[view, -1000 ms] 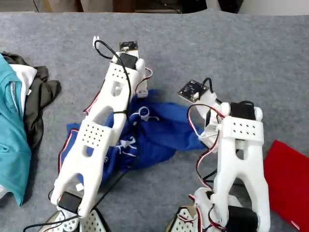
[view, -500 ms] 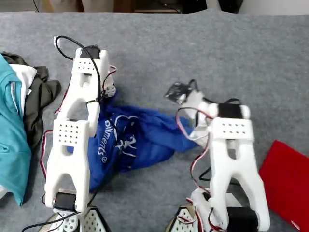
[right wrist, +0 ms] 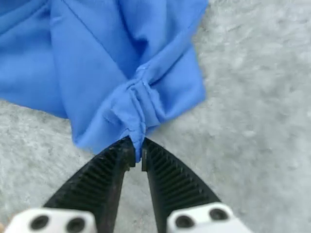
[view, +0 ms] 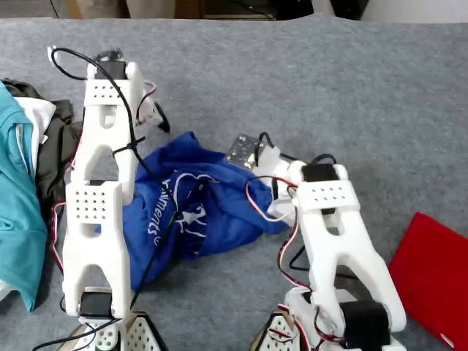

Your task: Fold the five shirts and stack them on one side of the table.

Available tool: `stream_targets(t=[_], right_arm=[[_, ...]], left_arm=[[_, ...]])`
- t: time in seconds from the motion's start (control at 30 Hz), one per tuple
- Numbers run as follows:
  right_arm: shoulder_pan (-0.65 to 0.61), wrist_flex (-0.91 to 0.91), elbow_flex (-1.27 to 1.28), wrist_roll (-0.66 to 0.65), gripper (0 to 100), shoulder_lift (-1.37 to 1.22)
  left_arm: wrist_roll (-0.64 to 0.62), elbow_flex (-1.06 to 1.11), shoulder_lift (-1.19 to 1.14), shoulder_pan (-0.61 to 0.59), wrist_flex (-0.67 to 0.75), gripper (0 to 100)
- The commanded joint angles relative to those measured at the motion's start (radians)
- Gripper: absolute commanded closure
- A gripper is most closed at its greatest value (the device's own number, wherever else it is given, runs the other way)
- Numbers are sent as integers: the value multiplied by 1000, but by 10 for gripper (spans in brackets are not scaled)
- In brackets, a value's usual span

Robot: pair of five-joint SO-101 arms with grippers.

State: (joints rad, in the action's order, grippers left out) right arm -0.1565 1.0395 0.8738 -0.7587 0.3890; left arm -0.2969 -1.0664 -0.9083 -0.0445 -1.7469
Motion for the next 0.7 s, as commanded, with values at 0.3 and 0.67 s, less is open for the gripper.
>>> stream_targets(t=[0.3, 0.67], right_arm=[[-12, -75, 47, 6, 994, -15], [-8, -77, 50, 6, 994, -15]], left_arm=[[-158, -209, -65, 203, 184, 740], [-25, -209, -206, 201, 199, 750]])
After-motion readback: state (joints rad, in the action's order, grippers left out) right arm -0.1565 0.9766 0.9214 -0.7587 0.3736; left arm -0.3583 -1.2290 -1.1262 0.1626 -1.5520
